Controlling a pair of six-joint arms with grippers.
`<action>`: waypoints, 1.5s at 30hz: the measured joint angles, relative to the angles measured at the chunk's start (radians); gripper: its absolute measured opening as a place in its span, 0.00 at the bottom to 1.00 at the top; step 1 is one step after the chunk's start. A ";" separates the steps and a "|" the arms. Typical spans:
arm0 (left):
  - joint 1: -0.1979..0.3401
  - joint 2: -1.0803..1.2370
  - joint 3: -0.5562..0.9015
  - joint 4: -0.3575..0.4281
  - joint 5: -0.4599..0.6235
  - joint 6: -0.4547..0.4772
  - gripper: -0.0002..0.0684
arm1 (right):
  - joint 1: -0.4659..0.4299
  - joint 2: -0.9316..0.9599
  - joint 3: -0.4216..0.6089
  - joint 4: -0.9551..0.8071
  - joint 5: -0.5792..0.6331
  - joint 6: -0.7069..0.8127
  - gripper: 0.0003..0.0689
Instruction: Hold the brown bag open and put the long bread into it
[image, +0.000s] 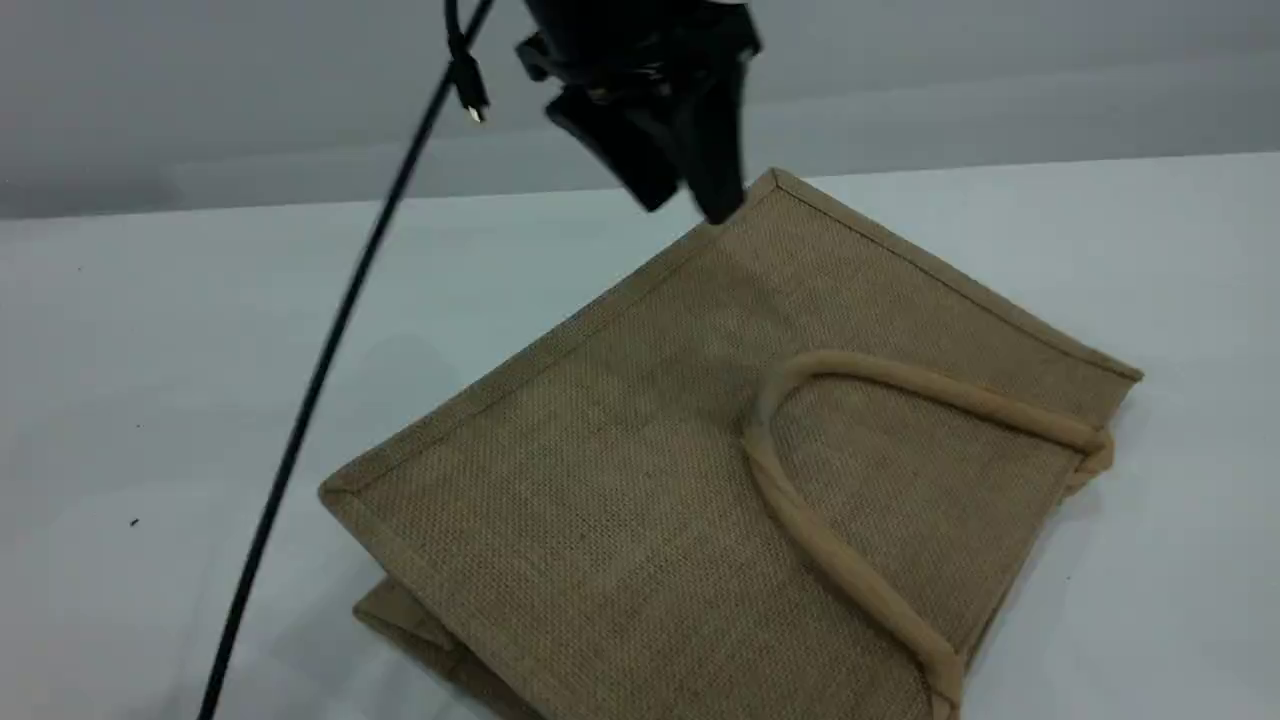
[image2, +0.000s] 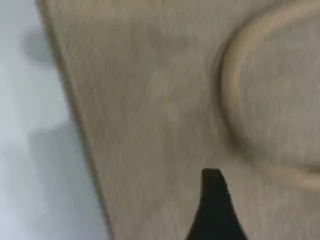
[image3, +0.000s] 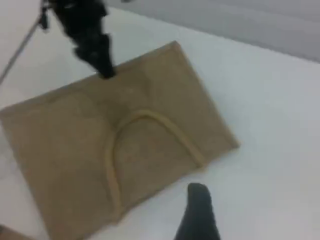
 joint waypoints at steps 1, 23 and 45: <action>0.000 -0.007 0.000 0.013 0.005 -0.012 0.64 | 0.000 -0.008 0.000 -0.004 0.000 0.001 0.71; -0.001 -0.297 0.001 0.014 0.005 -0.148 0.64 | 0.003 -0.391 0.470 -0.001 -0.074 0.011 0.71; -0.213 -0.838 0.251 0.069 0.005 -0.169 0.64 | 0.003 -0.480 0.588 0.016 -0.159 0.011 0.71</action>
